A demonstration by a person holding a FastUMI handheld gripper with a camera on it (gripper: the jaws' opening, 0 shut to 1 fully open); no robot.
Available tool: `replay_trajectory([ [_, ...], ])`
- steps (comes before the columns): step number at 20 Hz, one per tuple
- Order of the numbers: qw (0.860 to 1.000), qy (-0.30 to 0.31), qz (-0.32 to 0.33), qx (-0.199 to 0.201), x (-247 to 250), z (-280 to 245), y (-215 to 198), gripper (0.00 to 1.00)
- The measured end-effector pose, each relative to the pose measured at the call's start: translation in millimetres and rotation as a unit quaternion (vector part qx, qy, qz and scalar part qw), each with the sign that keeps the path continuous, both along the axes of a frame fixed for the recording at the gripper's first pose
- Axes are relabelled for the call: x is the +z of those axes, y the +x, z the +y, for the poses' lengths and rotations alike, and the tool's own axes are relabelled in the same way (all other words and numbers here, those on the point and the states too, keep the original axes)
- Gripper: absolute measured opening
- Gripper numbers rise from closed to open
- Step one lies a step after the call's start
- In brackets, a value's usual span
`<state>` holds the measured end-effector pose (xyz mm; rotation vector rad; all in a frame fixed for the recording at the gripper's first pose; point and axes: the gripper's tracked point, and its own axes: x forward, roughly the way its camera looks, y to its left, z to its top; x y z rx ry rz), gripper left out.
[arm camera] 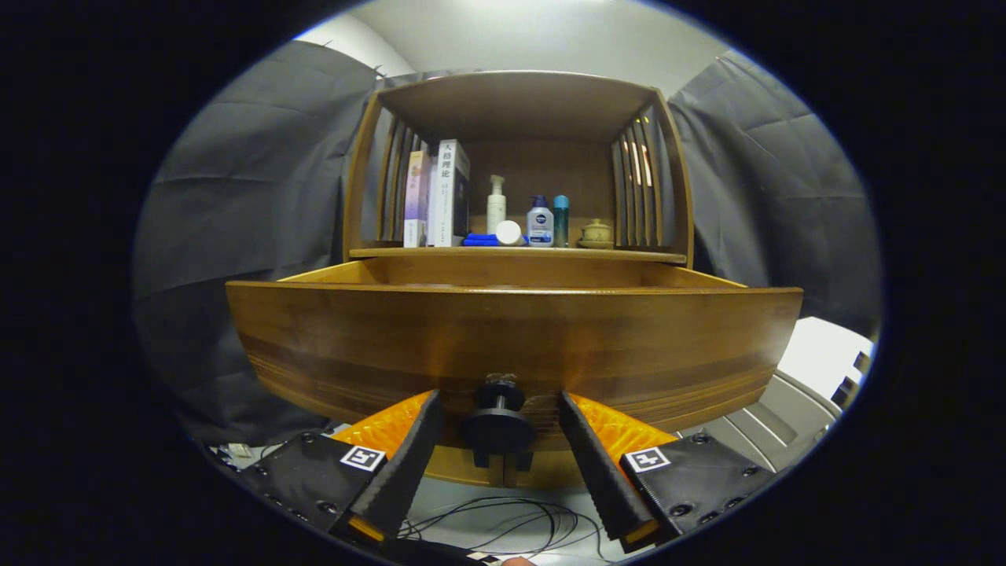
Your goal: Pull open the drawer, take out the items inside it, and place them on the countertop above the cabinet.
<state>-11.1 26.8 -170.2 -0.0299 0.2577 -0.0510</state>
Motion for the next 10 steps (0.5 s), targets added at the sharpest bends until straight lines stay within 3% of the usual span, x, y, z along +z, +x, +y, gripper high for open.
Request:
replay_trajectory([
  [7, 1.0, -0.022, -0.003, 0.003, -1, 0, 6, 0.95],
  [10, 1.0, -0.02, -0.005, 0.002, 0, 1, 34, 0.96],
])
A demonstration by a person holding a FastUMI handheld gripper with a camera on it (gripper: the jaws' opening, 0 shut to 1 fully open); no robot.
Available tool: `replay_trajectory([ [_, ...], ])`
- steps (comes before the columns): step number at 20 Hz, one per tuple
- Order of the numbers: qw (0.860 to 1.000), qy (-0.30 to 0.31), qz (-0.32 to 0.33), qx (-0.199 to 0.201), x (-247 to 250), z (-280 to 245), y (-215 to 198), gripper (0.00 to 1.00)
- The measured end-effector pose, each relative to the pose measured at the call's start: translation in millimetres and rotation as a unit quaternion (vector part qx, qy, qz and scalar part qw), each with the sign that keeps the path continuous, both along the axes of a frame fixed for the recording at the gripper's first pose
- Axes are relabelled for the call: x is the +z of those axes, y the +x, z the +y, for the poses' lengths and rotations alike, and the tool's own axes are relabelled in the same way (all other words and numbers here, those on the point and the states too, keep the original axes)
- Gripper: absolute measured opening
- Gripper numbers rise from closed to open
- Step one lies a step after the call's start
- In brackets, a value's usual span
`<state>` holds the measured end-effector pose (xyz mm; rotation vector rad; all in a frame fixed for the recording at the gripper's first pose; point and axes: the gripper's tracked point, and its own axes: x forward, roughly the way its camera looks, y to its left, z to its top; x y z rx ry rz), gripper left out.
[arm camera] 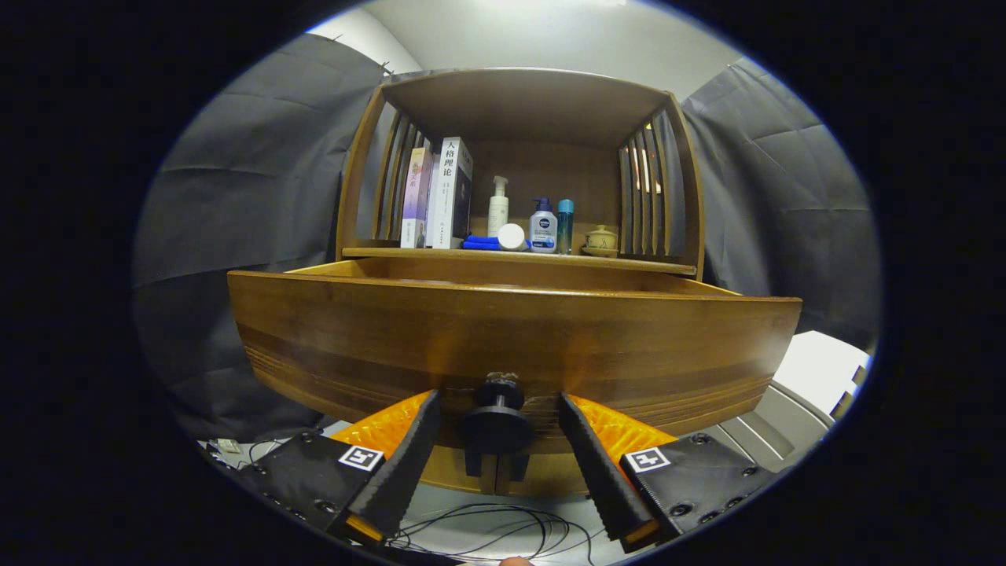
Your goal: Pull open the drawer, take out the items inside it, and place them on the countertop above the cabinet.
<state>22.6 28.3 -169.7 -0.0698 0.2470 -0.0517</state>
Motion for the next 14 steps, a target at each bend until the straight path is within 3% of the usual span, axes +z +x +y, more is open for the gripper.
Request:
replay_trajectory([
  [14, 0.999, 0.031, -0.003, -0.012, -1, -7, 87, 0.96],
])
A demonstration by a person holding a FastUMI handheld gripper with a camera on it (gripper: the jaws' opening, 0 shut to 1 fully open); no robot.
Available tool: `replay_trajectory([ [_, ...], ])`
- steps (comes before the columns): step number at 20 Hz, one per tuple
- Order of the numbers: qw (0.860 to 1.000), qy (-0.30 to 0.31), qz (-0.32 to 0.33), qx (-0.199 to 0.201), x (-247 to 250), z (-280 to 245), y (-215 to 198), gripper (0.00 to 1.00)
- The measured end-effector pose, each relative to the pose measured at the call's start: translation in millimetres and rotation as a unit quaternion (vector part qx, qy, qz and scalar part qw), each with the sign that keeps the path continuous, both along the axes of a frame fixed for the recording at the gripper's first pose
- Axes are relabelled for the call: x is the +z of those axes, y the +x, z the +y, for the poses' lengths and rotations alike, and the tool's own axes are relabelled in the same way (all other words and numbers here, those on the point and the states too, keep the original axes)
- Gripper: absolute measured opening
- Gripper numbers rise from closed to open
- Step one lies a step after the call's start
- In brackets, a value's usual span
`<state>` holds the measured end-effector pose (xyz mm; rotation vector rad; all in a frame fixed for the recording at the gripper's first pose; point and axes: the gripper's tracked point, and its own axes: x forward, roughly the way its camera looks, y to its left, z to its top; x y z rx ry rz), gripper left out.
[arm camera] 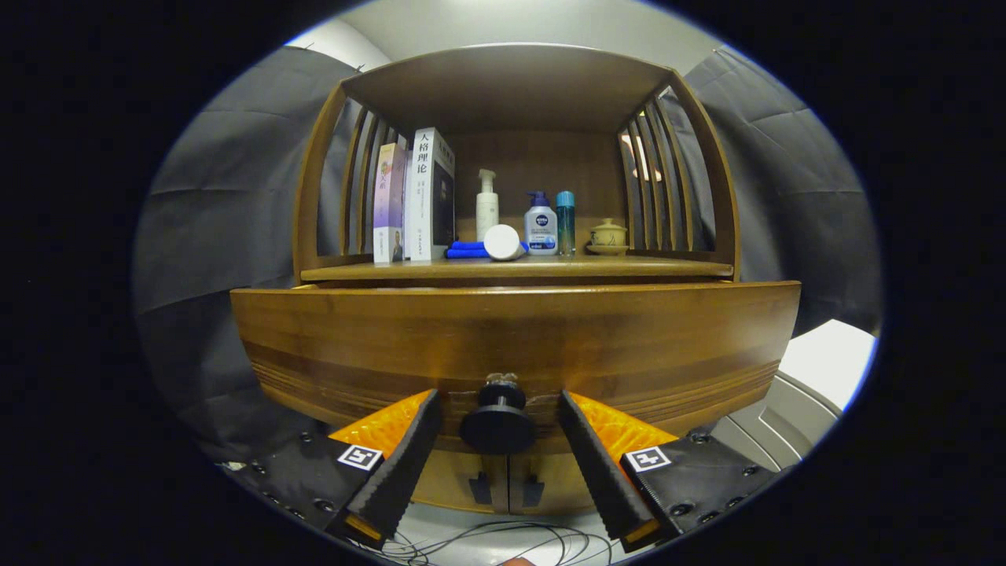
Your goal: Pull open the drawer, take out the items inside it, and place them on the countertop above the cabinet.
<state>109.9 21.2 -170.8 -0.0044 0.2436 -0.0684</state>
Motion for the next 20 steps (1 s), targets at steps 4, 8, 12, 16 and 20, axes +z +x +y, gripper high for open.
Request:
replay_trajectory([
  [4, 1.0, -0.004, -0.003, -0.005, -2, -2, 18, 0.96],
  [8, 1.0, -0.006, -0.003, -0.01, -3, -5, 35, 0.97],
  [12, 1.0, -0.009, -0.007, -0.011, -3, -6, 49, 0.97],
  [16, 1.0, -0.021, -0.005, -0.011, -5, -9, 67, 0.96],
  [20, 1.0, -0.026, 0.0, -0.014, -7, -10, 86, 0.97],
])
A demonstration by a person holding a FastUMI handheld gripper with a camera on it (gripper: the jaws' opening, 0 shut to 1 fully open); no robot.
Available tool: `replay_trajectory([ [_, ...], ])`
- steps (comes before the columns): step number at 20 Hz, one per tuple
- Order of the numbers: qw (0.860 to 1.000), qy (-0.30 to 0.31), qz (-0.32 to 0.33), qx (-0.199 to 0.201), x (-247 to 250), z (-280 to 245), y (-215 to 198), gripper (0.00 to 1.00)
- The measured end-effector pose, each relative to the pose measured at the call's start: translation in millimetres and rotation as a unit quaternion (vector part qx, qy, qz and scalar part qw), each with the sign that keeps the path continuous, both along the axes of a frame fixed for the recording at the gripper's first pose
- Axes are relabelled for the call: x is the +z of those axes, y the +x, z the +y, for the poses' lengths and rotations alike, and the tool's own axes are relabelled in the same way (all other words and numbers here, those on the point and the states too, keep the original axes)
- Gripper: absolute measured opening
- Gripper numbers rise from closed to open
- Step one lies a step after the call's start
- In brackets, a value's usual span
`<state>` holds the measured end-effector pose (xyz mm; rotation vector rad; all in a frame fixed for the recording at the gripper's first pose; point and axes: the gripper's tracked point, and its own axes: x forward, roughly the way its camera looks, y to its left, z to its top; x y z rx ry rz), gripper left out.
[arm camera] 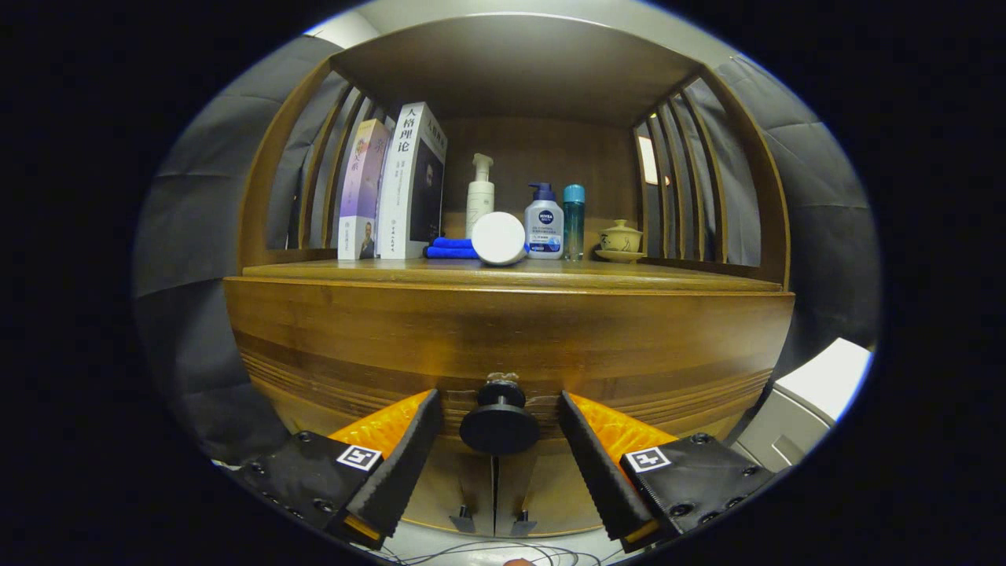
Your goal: Pull open the drawer, take out the items inside it, and place them on the countertop above the cabinet.
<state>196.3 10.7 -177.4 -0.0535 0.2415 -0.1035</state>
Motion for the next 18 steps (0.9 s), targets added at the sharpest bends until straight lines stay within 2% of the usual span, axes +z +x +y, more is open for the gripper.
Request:
replay_trajectory([
  [4, 1.0, -0.019, -0.017, 0.003, 10, 1, 2, 0.96],
  [7, 0.998, -0.045, -0.039, 0.013, 43, -5, -13, 0.98],
  [11, 0.997, -0.008, -0.071, 0.027, 100, -6, -55, 0.98],
  [13, 0.996, -0.002, -0.089, 0.018, 126, -14, -79, 0.97],
  [18, 0.993, 0.032, -0.106, 0.04, 165, -8, -131, 0.97],
])
